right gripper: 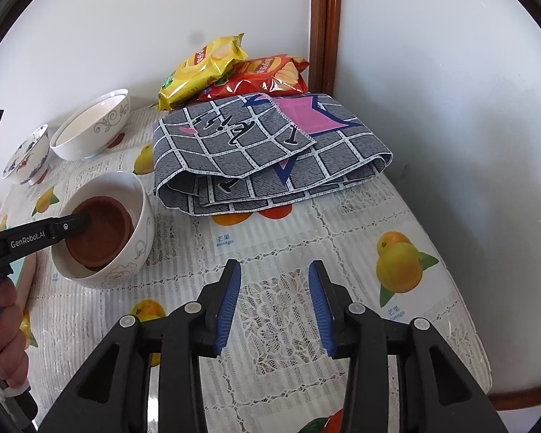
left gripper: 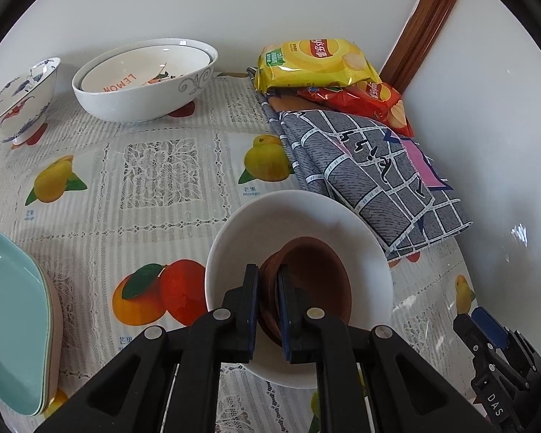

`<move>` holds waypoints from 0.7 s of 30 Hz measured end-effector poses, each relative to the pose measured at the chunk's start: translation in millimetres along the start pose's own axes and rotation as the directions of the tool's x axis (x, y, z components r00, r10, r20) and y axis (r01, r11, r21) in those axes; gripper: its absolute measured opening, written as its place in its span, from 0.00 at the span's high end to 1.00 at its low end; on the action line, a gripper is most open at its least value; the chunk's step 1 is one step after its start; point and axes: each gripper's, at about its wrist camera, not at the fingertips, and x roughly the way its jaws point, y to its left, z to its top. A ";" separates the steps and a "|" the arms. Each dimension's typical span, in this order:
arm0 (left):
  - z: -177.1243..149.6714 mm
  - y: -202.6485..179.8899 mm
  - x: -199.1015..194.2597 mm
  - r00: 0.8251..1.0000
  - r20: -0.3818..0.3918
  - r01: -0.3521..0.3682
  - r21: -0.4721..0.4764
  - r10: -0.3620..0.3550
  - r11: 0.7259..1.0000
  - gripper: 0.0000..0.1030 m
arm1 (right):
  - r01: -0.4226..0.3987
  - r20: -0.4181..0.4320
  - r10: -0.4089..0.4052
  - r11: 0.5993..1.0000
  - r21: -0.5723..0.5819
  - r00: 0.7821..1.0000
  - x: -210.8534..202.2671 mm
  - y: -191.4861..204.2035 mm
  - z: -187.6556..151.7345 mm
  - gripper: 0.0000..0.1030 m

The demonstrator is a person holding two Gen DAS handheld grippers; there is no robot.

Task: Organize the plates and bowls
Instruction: 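Lower the left gripper's terracotta dish onto the other dish and open it, then close both grippers on the rim of the white bowl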

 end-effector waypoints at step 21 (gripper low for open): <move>-0.9 26.3 -35.9 0.997 0.038 -0.070 -0.018 0.071 0.997 0.66 | -0.175 0.006 0.175 0.984 -0.026 0.985 -2.7 44.0 25.9 0.62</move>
